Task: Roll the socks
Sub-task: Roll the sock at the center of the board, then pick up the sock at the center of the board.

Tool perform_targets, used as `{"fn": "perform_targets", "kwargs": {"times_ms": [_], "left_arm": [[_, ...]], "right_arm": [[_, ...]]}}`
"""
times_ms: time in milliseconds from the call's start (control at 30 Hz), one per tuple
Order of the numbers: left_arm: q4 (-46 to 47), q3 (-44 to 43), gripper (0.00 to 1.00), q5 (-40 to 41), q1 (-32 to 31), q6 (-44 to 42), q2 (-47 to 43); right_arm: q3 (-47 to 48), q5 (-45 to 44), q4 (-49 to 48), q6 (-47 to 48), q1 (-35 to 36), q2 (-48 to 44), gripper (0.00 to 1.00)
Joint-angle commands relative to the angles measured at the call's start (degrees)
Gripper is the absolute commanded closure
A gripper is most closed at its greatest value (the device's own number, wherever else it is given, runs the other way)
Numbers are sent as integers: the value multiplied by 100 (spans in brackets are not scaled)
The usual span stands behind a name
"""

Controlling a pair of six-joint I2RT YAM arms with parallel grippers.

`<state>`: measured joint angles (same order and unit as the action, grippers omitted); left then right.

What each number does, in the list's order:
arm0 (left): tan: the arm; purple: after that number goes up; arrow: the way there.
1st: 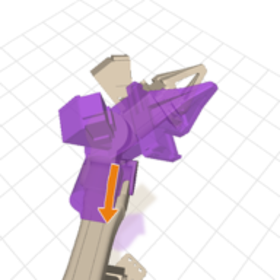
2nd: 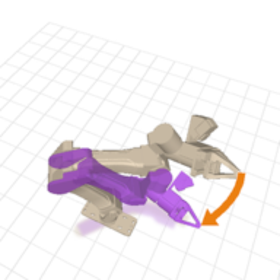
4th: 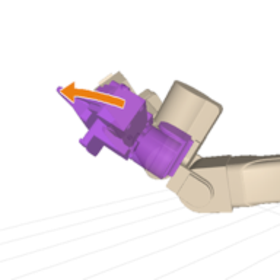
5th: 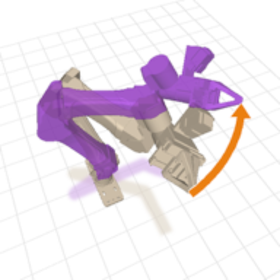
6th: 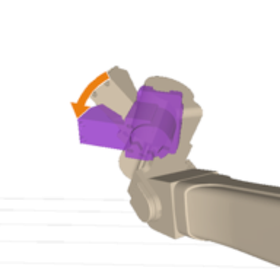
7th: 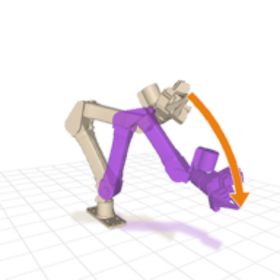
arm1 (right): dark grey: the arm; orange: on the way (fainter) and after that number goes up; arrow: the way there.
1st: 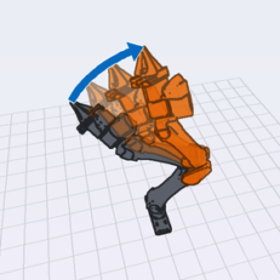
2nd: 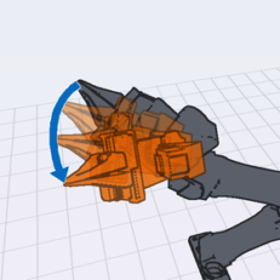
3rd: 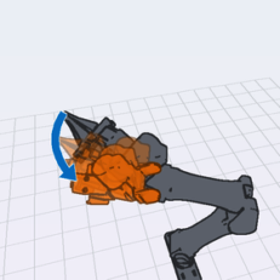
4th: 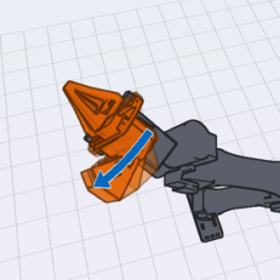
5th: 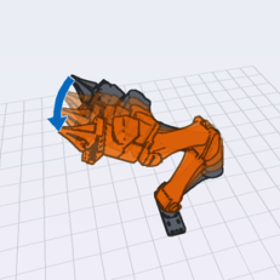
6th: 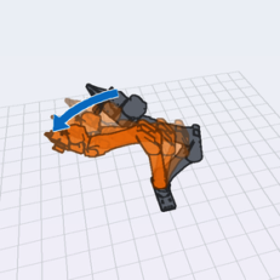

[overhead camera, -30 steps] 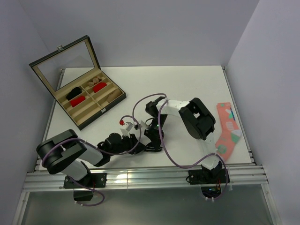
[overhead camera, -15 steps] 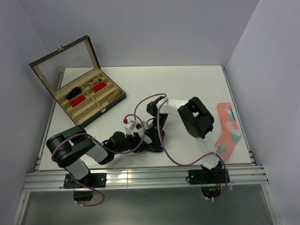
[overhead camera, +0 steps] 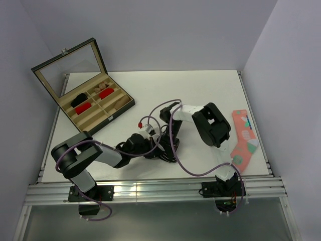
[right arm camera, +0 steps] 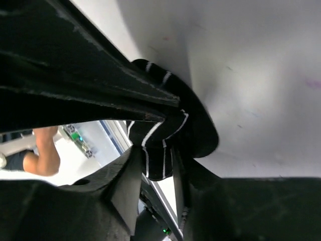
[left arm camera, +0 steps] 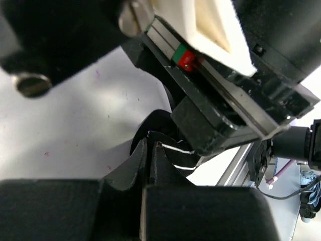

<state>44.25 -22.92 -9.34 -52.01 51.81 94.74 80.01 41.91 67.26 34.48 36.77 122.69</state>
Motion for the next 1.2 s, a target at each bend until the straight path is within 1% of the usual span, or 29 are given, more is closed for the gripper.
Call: {"fn": "perform_targets", "kwargs": {"times_ms": [0, 100, 267, 467, 733, 1167], "left_arm": [[-1348, -222, 100, 12, -117, -57, 212], [-1585, -283, 100, -23, -117, -92, 238], [-1841, -450, 100, -155, -117, -215, 378], [-1973, -653, 100, -349, -117, -286, 572], [-2096, -802, 100, -498, -117, -330, 748], [-2421, -1048, 100, -525, -117, -453, 853]], "right_arm": [[-143, -552, -1417, -248, -74, -306, 62], [-292, -719, -1699, -415, -100, -483, 59], [-337, -834, -1901, -539, -135, -632, 55], [-240, -869, -1954, -574, -144, -606, 51], [-179, -772, -2015, -618, -162, -536, 48], [164, -359, -1559, -574, -232, -141, 47]]}}
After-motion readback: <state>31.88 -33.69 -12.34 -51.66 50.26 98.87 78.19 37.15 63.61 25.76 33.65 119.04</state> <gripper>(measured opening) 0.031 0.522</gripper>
